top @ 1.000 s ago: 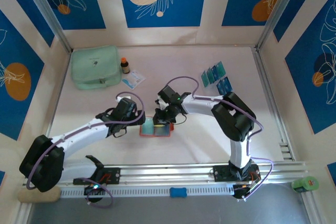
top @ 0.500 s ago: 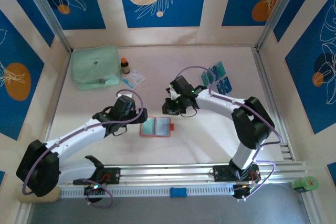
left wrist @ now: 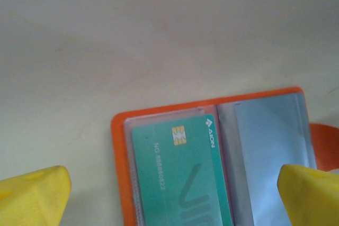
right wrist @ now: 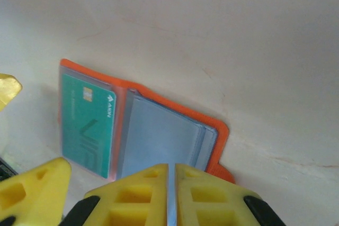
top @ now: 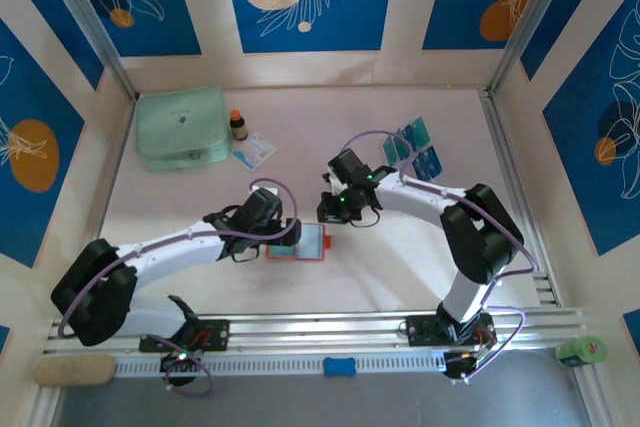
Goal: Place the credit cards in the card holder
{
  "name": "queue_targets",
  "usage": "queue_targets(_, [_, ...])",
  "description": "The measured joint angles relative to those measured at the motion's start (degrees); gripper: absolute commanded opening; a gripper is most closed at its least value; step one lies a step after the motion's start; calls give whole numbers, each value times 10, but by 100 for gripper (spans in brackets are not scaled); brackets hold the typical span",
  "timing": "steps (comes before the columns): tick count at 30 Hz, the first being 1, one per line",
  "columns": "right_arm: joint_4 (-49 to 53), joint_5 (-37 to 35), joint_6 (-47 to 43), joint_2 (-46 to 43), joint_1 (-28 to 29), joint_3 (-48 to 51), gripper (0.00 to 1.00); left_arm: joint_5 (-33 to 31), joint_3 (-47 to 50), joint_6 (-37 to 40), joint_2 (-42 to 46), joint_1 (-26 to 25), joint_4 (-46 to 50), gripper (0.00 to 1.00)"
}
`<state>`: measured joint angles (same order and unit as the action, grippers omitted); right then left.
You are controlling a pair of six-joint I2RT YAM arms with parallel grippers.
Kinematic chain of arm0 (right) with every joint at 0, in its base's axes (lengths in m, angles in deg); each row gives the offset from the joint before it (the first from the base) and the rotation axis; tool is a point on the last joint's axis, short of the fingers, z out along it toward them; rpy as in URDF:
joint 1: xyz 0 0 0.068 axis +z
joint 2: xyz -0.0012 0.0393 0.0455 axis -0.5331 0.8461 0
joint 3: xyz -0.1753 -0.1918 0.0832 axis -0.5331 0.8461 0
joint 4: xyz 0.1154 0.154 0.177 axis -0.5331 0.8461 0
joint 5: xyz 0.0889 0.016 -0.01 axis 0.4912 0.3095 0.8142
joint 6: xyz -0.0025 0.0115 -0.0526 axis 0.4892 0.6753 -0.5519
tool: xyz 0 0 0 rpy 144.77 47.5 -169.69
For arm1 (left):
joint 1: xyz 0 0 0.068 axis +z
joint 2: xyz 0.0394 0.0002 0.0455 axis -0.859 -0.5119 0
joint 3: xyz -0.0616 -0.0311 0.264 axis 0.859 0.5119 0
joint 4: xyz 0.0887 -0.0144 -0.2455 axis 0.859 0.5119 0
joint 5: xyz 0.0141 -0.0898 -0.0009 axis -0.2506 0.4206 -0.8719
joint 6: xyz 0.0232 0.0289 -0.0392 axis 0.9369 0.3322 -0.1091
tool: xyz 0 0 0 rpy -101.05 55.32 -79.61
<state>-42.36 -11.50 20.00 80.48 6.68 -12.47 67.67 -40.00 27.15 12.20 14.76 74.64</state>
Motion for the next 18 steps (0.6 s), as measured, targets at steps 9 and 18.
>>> queue_targets(9, [-1, 0, -1, 46, 12, -5, 6, 0, 0, 0, -15, -10, -11, 100])
queue_targets(18, [-4, 1, -1, 60, 12, -18, 5, -1, 0, 0, -34, -11, -20, 100])
